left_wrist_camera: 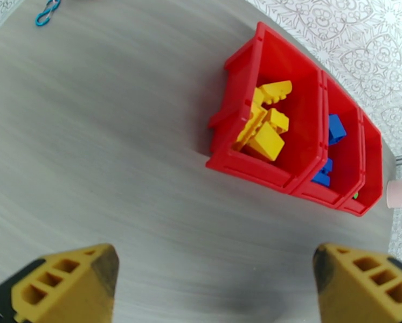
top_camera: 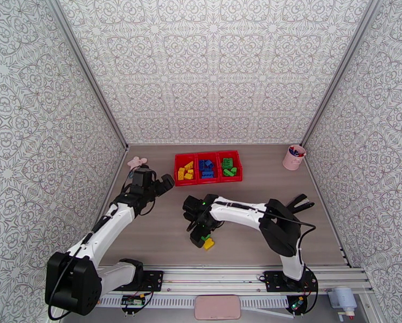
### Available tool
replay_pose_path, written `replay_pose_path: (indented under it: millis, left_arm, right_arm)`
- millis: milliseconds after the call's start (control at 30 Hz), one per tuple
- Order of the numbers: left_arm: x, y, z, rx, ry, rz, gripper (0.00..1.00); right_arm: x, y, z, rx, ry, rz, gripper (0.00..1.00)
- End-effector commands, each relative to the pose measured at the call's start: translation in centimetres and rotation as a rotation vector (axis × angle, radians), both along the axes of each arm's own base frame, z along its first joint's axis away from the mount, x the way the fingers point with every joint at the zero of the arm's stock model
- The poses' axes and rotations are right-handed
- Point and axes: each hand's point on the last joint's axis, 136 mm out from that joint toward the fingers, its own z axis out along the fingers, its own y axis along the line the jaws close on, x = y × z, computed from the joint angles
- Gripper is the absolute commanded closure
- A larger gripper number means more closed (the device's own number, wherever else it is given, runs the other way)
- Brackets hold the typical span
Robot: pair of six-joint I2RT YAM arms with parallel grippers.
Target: Sort the legos into containers by color
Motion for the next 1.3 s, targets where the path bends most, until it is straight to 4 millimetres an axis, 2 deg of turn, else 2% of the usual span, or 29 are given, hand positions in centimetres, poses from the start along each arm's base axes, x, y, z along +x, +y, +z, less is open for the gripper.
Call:
replay_pose_path:
  millis: [0, 200, 500, 567, 633, 800, 900, 1067, 1267]
  left_arm:
    - [0.4, -0.7, 1.4, -0.002, -0.028, -0.029, 0.00]
    - [-0.2, -1.3, 1.5, 0.018, -0.025, -0.045, 0.00]
    - [-0.7, -2.7, 0.4, 0.067, -0.006, -0.082, 0.00]
    - [-0.8, -2.9, 0.0, 0.070, -0.001, -0.081, 0.00]
    - [-0.9, -3.0, -0.2, 0.066, 0.005, -0.079, 0.00]
    - [-1.5, -3.3, -0.6, 0.085, 0.010, -0.098, 0.00]
    - [-2.0, -3.6, -0.8, 0.107, -0.002, -0.135, 0.00]
    - [-3.1, -5.5, -0.7, 0.140, -0.046, -0.260, 0.03]
    - [-5.3, -8.2, -1.6, 0.188, -0.035, -0.366, 0.00]
  right_arm:
    - [-0.3, -0.3, -0.2, -0.044, 0.031, -0.008, 0.06]
    - [-0.2, -0.9, -0.5, -0.064, 0.020, -0.036, 0.22]
    - [0.6, -0.9, -1.0, -0.037, 0.017, -0.060, 0.42]
    - [0.7, -0.7, -1.0, -0.031, 0.014, -0.057, 0.48]
    - [0.8, -0.7, -1.0, -0.019, 0.013, -0.056, 0.59]
    - [1.7, -1.2, -0.4, 0.002, -0.011, -0.099, 0.63]
    - [3.0, -1.6, 1.6, 0.051, -0.083, -0.142, 0.64]
    - [6.5, -3.4, 6.3, 0.190, -0.230, -0.275, 0.64]
    - [13.0, -7.8, 12.0, 0.379, -0.406, -0.533, 0.64]
